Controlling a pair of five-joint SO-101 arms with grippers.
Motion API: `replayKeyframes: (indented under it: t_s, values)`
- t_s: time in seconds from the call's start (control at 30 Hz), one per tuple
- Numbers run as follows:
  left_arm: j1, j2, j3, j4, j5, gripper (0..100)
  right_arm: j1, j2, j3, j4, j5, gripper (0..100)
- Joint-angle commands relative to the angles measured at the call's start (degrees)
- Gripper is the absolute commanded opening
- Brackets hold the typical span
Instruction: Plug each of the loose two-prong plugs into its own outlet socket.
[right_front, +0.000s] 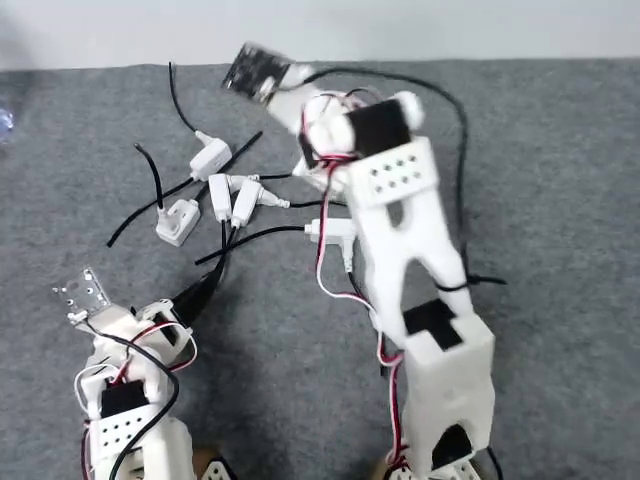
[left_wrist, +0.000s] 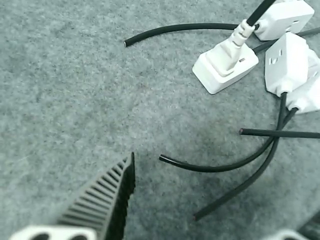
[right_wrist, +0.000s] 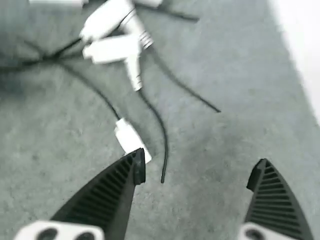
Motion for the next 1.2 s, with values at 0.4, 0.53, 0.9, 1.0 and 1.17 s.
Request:
replayKeyframes:
  t_s: [0.4,0.53,0.9,1.0,1.17]
  values:
    - [-0.09,-0.44,-2.68,0.18,-0.62,53,-0.48,-50.77,43.16,2.68,-15.03,32.2]
    - [0.35,-0.44,-2.68,0.18,-0.62,53,-0.40,-66.07,62.15,1.98,-15.12,32.2]
    - [15.65,-0.44,-2.68,0.18,-0.79,53,22.37,-97.45,104.00,-16.40,-15.21,32.1]
    - [15.74,-0.44,-2.68,0.18,-0.79,53,26.95,-102.55,113.76,-20.44,-15.21,32.1]
    - [15.82,-0.44,-2.77,0.18,-0.79,53,29.93,-106.86,124.13,-25.98,-15.30,32.1]
